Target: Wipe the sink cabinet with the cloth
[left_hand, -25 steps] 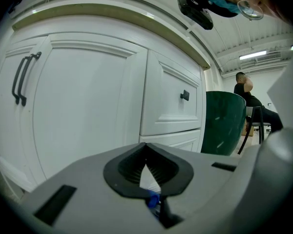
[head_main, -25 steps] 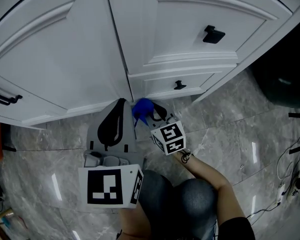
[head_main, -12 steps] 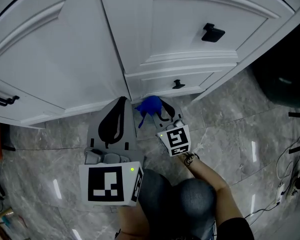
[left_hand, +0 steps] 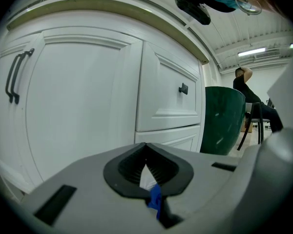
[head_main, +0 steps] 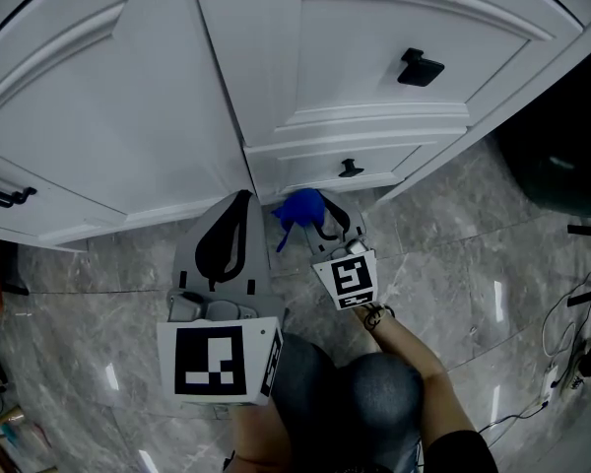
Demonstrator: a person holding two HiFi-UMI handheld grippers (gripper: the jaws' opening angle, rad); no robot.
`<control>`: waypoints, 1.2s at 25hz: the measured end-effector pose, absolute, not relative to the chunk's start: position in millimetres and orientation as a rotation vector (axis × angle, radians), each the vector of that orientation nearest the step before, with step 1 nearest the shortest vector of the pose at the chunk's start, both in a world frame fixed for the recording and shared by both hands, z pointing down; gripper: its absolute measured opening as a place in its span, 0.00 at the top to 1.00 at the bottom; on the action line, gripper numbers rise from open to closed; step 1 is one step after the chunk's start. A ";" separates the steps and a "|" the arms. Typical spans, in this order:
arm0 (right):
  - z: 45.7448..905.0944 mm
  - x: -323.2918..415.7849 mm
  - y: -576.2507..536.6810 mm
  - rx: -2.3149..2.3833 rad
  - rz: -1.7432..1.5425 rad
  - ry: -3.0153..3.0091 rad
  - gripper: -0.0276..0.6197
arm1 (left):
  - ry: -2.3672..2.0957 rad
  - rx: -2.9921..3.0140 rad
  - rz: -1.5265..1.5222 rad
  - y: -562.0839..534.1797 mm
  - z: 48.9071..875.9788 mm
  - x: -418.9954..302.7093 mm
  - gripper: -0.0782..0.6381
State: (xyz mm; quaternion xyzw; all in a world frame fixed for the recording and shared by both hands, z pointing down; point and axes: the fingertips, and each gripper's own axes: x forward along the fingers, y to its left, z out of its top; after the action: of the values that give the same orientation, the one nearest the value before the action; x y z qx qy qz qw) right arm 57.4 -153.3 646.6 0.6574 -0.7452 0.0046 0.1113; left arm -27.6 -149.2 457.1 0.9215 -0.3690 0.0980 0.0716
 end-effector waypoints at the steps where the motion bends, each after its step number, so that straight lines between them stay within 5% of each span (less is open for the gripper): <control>1: 646.4 58.8 -152.7 1.934 0.009 -2.184 0.78 | -1.107 2.771 0.296 -149.0 457.3 -27.1 0.89; 30: 646.9 92.8 -142.3 2.035 0.055 -2.122 0.78 | -1.099 2.784 0.300 -144.9 454.8 -23.1 0.89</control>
State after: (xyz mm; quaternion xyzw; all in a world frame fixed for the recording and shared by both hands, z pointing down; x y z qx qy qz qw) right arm 92.8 -142.3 646.9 0.6885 -0.7180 0.0185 0.1004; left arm -23.1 -144.9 454.8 0.9235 -0.3645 0.0996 0.0667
